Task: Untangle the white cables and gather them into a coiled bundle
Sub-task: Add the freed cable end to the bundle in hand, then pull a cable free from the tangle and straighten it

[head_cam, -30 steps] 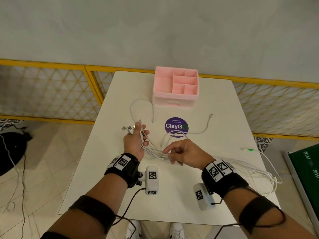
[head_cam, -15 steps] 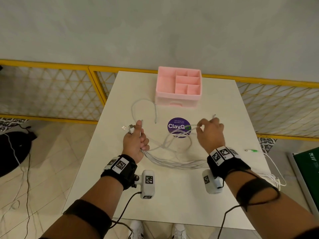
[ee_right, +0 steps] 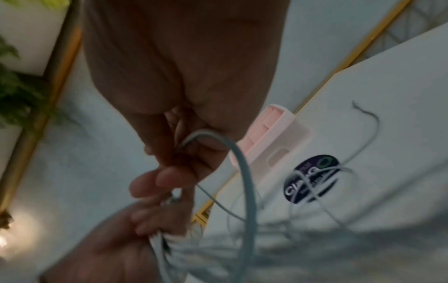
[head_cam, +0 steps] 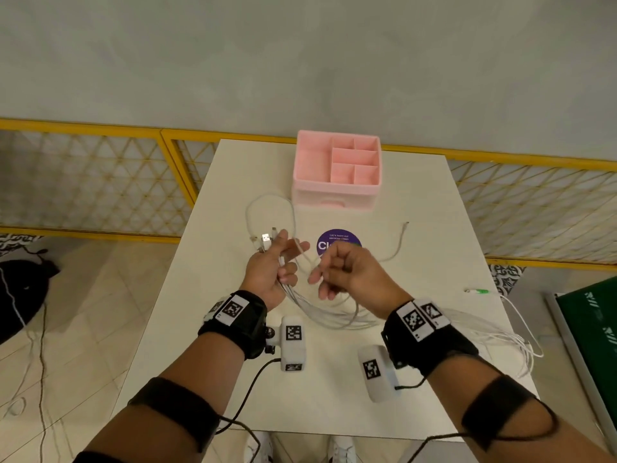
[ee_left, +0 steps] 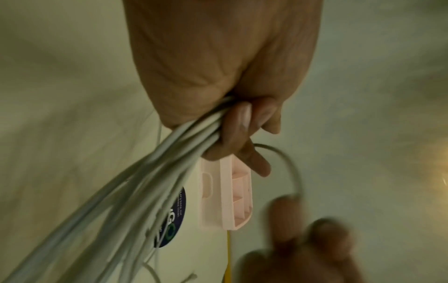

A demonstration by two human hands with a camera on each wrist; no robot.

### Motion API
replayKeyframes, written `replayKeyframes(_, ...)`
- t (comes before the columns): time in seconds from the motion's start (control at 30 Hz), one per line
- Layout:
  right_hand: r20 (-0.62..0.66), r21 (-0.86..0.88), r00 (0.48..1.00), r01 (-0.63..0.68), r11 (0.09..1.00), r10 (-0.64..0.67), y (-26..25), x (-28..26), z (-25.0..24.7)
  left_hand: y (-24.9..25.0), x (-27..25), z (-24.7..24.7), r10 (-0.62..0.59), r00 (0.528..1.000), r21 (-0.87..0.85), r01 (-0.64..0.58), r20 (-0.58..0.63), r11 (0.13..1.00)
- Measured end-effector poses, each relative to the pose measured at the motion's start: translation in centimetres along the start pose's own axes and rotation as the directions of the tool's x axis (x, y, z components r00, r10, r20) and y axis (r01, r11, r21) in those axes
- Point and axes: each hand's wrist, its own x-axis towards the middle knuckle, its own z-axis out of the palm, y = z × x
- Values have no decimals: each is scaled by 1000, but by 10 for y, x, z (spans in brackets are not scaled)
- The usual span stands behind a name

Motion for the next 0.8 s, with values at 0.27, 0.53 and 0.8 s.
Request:
replayKeyframes(0.27, -92, 313, 911, -357, 880, 402, 20, 14, -12, -5, -11, 0, 32, 971, 304, -105, 235, 947)
replayKeyframes(0.53, -324, 570, 922, 11, 822, 213, -38, 53, -38, -18, -20, -4, -94, 954, 538, -78, 284, 839)
replayKeyframes(0.8, -726, 466, 673, 334, 819, 139, -60, 55, -74, -31, 1, -30, -53, 997, 545, 18, 47, 838)
